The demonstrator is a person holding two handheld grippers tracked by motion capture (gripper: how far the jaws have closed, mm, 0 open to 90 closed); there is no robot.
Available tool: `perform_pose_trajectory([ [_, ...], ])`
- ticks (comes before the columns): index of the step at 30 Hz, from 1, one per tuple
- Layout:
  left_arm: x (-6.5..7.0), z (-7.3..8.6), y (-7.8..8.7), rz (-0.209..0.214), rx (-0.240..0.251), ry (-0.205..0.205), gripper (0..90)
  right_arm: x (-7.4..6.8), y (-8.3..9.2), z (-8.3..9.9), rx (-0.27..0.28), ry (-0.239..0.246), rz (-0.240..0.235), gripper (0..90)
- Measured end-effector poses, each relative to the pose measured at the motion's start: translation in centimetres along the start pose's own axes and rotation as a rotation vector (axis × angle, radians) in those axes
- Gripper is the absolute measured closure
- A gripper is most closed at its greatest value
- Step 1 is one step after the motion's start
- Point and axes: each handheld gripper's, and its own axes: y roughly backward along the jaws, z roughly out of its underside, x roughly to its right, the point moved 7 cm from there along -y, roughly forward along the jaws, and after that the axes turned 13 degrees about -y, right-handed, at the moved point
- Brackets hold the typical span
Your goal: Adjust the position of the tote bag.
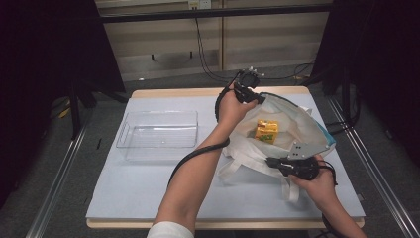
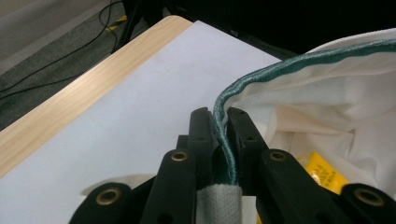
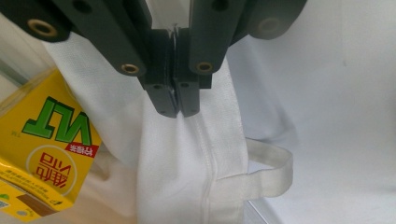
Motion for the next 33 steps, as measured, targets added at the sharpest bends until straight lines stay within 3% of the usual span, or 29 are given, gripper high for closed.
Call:
perform_pose_trajectory([
  [7, -0.4, 0.4, -0.2, -0.004, -0.025, -0.018, 81.4, 0.0, 0.0, 0.0, 0.002, -0.001, 0.000, 87.5],
  [9, -0.4, 0.3, -0.4, -0.012, -0.009, 0.003, 81.5, 0.1, -0.1, 0.0, 0.003, 0.000, 0.000, 87.5],
  [10, -0.5, 0.5, -0.4, -0.012, -0.018, -0.011, 81.5, 0.1, -0.1, 0.0, 0.003, 0.000, 0.000, 87.5],
  [33, -1.5, 1.6, -1.7, -0.012, -0.039, 0.010, 81.4, 0.2, -0.3, 0.2, 0.007, -0.003, 0.002, 87.5],
])
